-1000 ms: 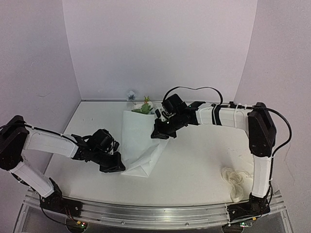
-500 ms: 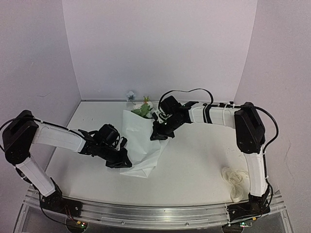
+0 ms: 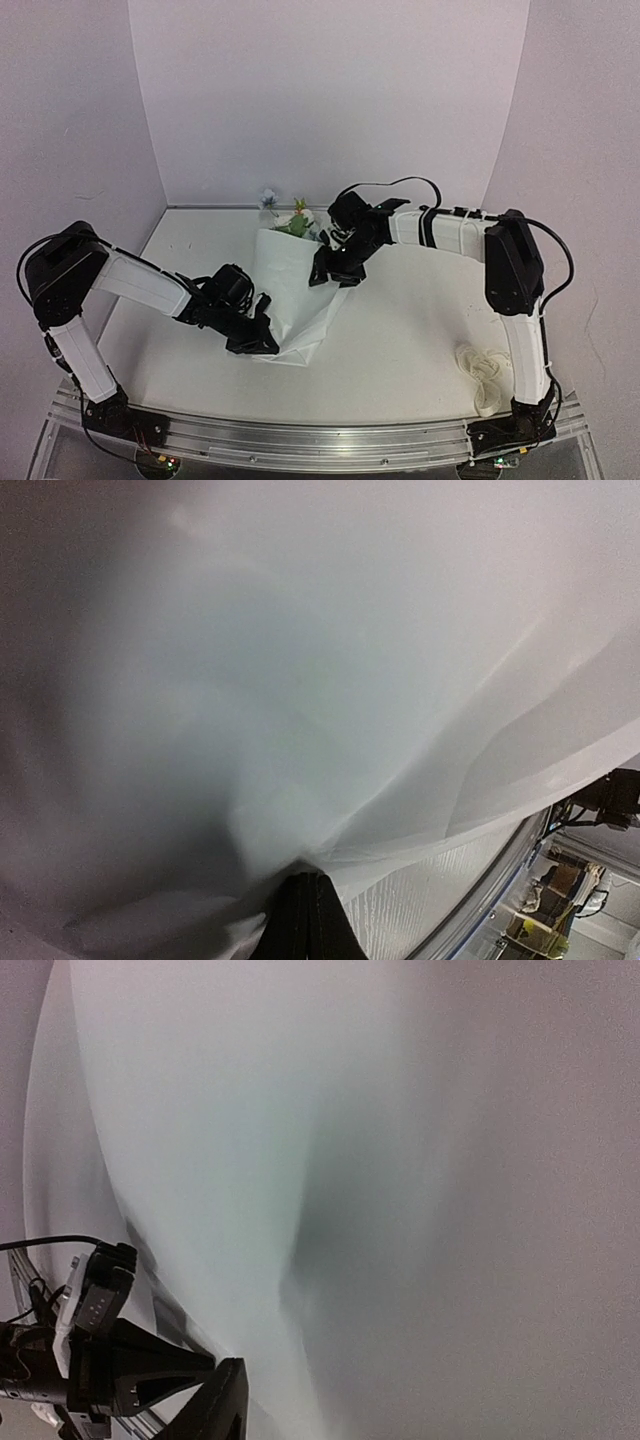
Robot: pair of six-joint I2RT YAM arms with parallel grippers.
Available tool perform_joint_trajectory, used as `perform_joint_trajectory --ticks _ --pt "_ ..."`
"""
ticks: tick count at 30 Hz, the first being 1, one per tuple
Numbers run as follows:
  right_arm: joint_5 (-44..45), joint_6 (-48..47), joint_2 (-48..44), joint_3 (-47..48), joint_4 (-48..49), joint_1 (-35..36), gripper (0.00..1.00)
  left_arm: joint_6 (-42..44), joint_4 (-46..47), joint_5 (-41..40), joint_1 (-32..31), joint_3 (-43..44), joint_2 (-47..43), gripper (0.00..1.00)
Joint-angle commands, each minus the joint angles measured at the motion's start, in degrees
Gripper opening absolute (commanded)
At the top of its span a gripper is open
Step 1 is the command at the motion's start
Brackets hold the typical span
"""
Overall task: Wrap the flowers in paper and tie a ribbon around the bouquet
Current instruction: Press the fold line on the 2/3-folded wrapping paper.
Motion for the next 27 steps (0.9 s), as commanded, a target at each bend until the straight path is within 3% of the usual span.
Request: perform_joint_trajectory --ticks 1,4,9,18,27 --pt "5.98 2.17 -10.09 -4.94 -5.77 0.63 0.61 -2.07 2.32 0.64 0.06 -0.29 0.84 0.02" --pt "9.88 4.11 -16.26 -11.07 -6.50 2.21 0.63 -2.37 2.32 0.21 0.08 -0.90 0.38 0.02" --pt "10.49 9.08 -20.51 -15.03 -5.53 7.13 0.52 -2.78 2.32 -0.28 0.09 -1.93 -1.95 0.02" --pt "5.18 15.58 -14.50 -12.84 2.87 12.68 0.36 -1.85 -0.79 -4.07 0.20 -3.96 -10.41 0.06" --pt "2.49 20.13 -8.54 -10.29 7.22 14.48 0.33 0.18 -3.47 -5.59 0.57 -6.30 -9.16 0.05"
